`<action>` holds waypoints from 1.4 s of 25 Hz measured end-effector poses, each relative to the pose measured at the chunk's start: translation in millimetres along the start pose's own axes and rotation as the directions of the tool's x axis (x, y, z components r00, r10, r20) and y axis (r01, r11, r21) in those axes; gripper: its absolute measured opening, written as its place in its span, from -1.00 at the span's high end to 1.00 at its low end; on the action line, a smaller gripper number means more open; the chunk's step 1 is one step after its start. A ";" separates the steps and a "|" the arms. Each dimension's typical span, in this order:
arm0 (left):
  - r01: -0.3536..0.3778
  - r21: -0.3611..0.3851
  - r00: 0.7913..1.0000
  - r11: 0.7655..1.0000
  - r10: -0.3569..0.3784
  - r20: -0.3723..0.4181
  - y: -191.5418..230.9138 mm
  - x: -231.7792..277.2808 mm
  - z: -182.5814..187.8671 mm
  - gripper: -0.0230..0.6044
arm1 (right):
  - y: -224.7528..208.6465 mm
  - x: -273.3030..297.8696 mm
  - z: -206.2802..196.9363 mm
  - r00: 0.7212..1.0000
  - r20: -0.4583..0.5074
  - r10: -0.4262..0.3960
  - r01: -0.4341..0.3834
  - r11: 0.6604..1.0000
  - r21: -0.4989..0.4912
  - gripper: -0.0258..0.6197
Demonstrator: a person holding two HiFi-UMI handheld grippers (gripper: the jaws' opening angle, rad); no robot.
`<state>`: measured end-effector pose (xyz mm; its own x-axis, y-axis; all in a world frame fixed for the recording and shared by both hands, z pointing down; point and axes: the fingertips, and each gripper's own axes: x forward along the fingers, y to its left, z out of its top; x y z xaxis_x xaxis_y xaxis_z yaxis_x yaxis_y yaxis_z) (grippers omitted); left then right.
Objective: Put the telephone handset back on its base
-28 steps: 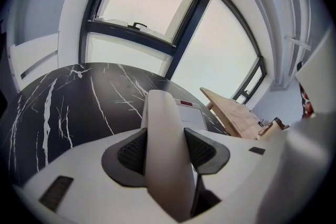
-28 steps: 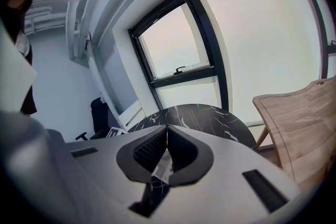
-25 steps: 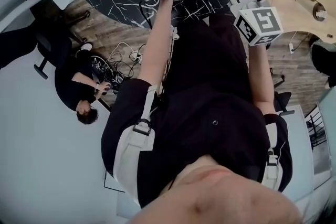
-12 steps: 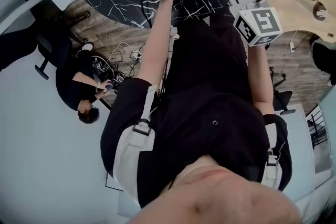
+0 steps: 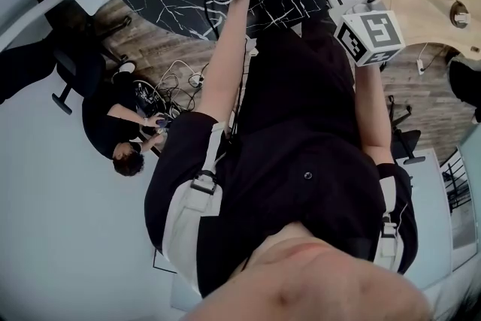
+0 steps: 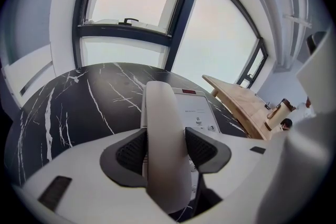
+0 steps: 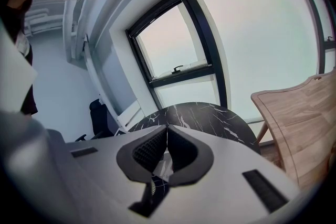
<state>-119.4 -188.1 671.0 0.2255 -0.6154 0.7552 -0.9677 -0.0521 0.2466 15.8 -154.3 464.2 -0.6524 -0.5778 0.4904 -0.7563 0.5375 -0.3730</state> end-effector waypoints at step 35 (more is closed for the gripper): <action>0.017 0.115 0.981 0.993 -0.039 0.192 -23.9 -131.3 14.9 0.21 | 47.0 -71.0 5.1 0.980 0.200 -0.016 0.024 0.999 -0.038 0.83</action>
<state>-127.6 -117.8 556.9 0.2373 -0.7526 0.6143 -0.9703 -0.1524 0.1880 26.3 -91.1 407.9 -0.6363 -0.6978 0.3289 -0.7697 0.5459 -0.3310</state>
